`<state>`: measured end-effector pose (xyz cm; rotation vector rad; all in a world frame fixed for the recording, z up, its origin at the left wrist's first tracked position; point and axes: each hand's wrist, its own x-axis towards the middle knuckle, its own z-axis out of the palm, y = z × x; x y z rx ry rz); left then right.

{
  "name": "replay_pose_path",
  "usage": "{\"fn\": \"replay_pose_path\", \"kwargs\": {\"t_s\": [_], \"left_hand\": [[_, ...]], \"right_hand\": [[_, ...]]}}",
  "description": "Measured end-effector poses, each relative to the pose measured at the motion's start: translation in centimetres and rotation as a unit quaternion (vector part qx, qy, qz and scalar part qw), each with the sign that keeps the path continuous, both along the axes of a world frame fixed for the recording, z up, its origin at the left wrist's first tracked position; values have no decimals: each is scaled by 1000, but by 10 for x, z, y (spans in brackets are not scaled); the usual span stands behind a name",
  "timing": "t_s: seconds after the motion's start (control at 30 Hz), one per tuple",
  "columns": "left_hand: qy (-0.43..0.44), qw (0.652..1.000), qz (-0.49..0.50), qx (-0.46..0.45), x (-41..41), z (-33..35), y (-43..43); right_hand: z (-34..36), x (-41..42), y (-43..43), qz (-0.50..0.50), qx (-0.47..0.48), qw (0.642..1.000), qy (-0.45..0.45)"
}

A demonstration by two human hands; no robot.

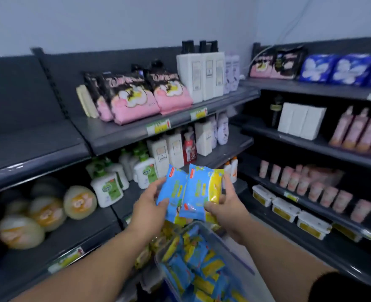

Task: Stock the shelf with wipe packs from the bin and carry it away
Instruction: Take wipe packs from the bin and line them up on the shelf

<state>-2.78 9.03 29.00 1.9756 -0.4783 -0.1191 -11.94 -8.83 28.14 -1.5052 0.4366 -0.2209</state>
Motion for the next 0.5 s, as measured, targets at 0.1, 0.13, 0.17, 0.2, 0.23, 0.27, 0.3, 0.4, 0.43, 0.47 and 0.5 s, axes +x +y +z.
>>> {"fn": "replay_pose_path", "kwargs": {"t_s": [0.1, 0.13, 0.17, 0.2, 0.23, 0.27, 0.3, 0.4, 0.43, 0.47, 0.5], "left_hand": [[-36, 999, 8, -7, -2, 39, 29], [-49, 999, 10, -7, -2, 52, 40], [-63, 998, 12, -6, -3, 65, 51], [-76, 997, 12, -6, -3, 78, 62], [-88, 996, 11, -7, -4, 90, 74], [-95, 995, 12, -8, -3, 100, 87], [-99, 995, 19, -9, 0, 111, 103], [-95, 995, 24, -21, 8, 135, 139], [-105, 994, 26, -21, 11, 143, 155], [-118, 992, 29, -16, 16, 150, 171], [-131, 991, 33, -8, 21, 157, 188]], "right_hand": [[43, 6, 18, 43, -81, 996, -19], [57, 9, 25, 58, -99, 993, -28], [70, 13, 34, 70, -113, 990, -43], [83, 17, 43, 77, -134, 986, -58], [95, 22, 52, 77, -153, 983, -71], [105, 26, 63, 75, -169, 979, -80], [117, 33, 76, 74, -183, 976, -90], [142, 51, 105, 72, -229, 967, -88], [149, 60, 118, 71, -236, 965, -88], [155, 69, 131, 71, -234, 966, -90], [161, 79, 145, 76, -230, 966, -94]]}}
